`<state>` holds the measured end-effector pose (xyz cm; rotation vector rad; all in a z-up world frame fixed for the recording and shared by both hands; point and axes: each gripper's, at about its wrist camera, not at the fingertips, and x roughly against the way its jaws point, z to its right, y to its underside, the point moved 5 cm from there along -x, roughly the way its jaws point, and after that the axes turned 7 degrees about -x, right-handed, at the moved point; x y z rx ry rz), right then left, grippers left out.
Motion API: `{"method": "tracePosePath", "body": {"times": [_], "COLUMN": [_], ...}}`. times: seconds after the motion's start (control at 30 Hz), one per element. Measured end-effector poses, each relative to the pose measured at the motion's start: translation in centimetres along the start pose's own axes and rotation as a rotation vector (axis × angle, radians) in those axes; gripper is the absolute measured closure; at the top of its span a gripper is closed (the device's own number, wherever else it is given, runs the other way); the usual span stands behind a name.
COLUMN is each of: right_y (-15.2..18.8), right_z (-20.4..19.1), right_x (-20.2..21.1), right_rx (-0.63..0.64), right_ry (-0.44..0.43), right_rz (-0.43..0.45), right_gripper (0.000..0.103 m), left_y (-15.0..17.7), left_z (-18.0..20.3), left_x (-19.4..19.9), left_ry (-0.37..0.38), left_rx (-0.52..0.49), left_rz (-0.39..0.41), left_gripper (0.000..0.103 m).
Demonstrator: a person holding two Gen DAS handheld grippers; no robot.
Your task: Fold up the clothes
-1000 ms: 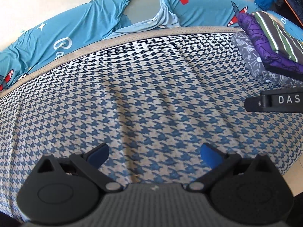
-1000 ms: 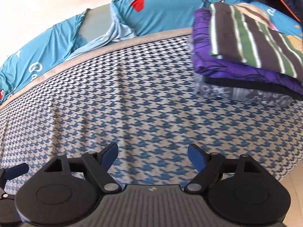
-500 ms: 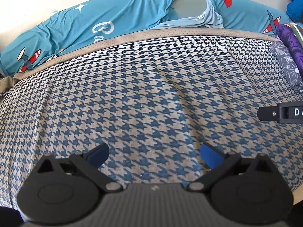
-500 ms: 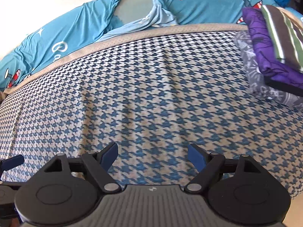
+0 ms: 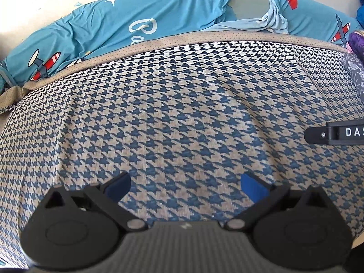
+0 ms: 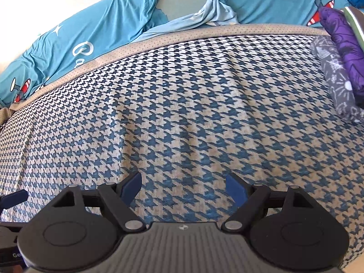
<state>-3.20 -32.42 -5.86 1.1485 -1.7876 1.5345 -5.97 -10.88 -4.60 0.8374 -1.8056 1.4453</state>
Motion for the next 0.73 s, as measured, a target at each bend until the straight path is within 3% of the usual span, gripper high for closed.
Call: {"method": "tracePosePath", "body": {"times": [0.23,0.4,0.73], "right_y": [0.5,1.0,4.3], "right_z": [-2.4,-4.3,-8.8], "right_x": [-2.1,-3.6,-2.7], "right_rx": [0.037,0.075,0.195], "right_ry": [0.009,0.017,0.066], "right_rz": [-0.037,-0.062,-0.025], "right_gripper": [0.022,0.022,0.019], "left_y": [-0.5,-0.3,0.8], "left_z": [-3.3,-6.4,-10.2], "left_x": [-0.9,-1.4,-2.9], "left_ry": [-0.008,-0.002,0.012], "left_rx": [0.011,0.078,0.165], "left_rz": [0.007,-0.001,-0.019], "left_gripper": [0.000,0.000,0.000]}}
